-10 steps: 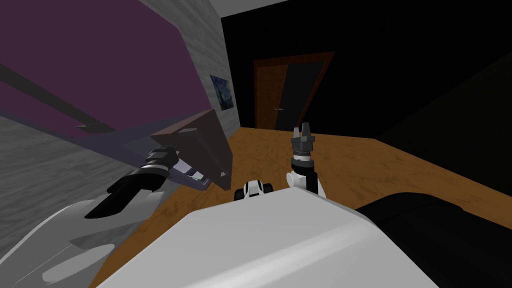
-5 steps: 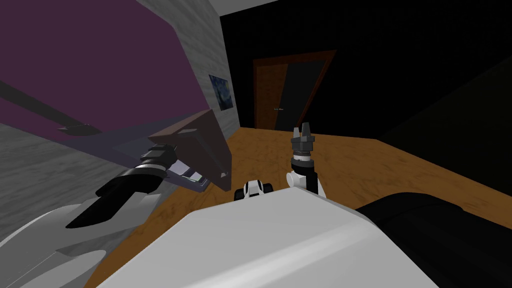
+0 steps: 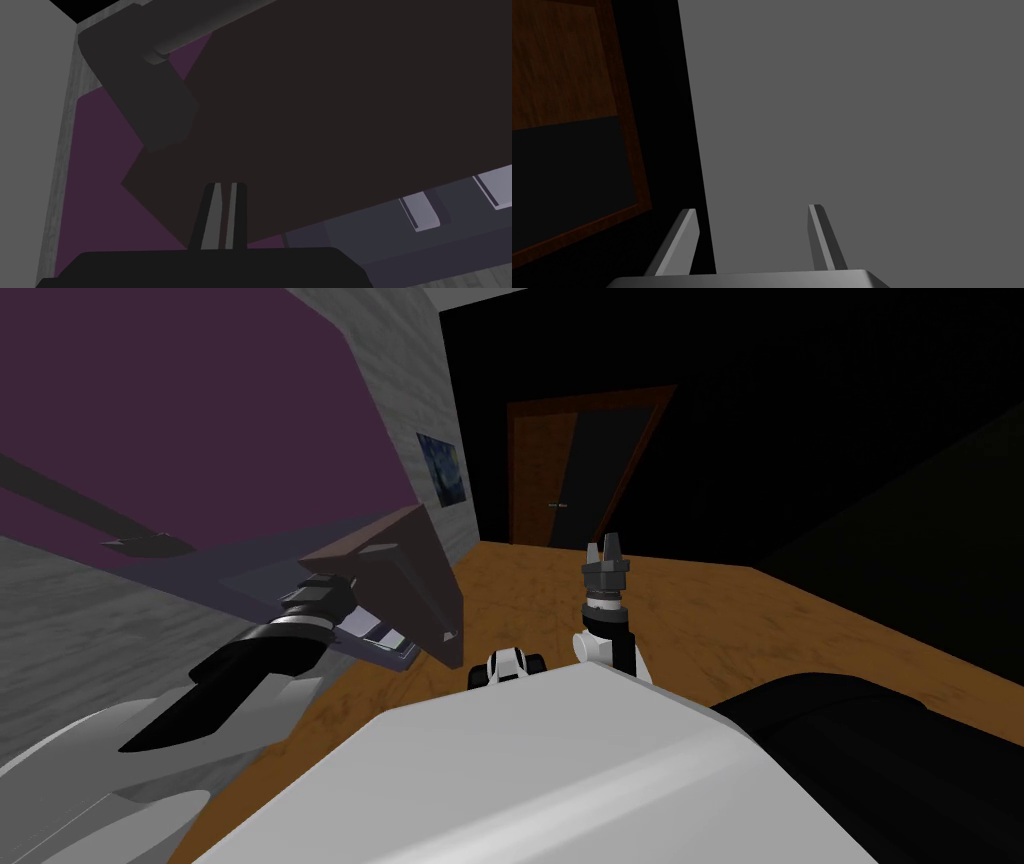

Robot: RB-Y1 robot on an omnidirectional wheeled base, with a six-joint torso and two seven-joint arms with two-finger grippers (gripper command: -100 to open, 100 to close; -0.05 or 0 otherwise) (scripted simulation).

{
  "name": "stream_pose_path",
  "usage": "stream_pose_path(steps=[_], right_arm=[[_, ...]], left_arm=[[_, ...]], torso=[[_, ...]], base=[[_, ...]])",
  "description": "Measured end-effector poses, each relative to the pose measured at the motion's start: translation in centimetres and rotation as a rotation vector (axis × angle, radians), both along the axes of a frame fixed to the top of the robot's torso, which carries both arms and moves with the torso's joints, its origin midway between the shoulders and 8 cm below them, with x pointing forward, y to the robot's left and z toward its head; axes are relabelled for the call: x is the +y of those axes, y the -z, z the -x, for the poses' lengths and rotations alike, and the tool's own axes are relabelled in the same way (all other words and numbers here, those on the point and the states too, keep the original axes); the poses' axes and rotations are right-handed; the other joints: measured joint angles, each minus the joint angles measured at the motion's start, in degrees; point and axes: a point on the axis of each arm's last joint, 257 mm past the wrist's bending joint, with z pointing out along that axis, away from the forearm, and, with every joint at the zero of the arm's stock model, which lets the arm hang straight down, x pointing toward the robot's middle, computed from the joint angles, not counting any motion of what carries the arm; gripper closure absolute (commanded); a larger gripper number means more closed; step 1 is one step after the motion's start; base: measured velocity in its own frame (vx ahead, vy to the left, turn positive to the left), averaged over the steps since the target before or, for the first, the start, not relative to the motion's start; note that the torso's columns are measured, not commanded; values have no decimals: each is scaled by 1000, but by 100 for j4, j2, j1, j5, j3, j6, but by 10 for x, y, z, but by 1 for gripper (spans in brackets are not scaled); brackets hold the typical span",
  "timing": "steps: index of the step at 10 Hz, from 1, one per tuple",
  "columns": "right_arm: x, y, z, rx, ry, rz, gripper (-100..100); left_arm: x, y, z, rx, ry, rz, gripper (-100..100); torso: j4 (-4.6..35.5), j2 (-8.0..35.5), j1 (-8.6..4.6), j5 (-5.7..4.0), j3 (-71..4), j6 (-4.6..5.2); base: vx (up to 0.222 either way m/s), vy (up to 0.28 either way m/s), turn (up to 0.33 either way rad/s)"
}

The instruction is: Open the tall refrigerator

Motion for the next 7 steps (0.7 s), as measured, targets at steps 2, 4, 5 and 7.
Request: stream_pose_path(steps=[2,4,5,7], right_arm=[[0,0,0,0,0,0,0],[0,0,0,0,0,0,0],[0,0,0,0,0,0,0],[0,0,0,0,0,0,0]], left_arm=[[18,13,0,25,-45,10,-100],[25,12,-2,26,-64,11,-100],[33,13,-3,29,-81,13,-100],[49,14,-6,26,-117,15,-100]], torso=[[3,18,34,16,15,4],[5,17,37,16,16,-21],[1,6,41,15,5,-6],[-13,-22,44,20,-12,5]], base=[[-93,3,-194],[-39,4,-83],[-59,12,-165],[-68,9,-187]])
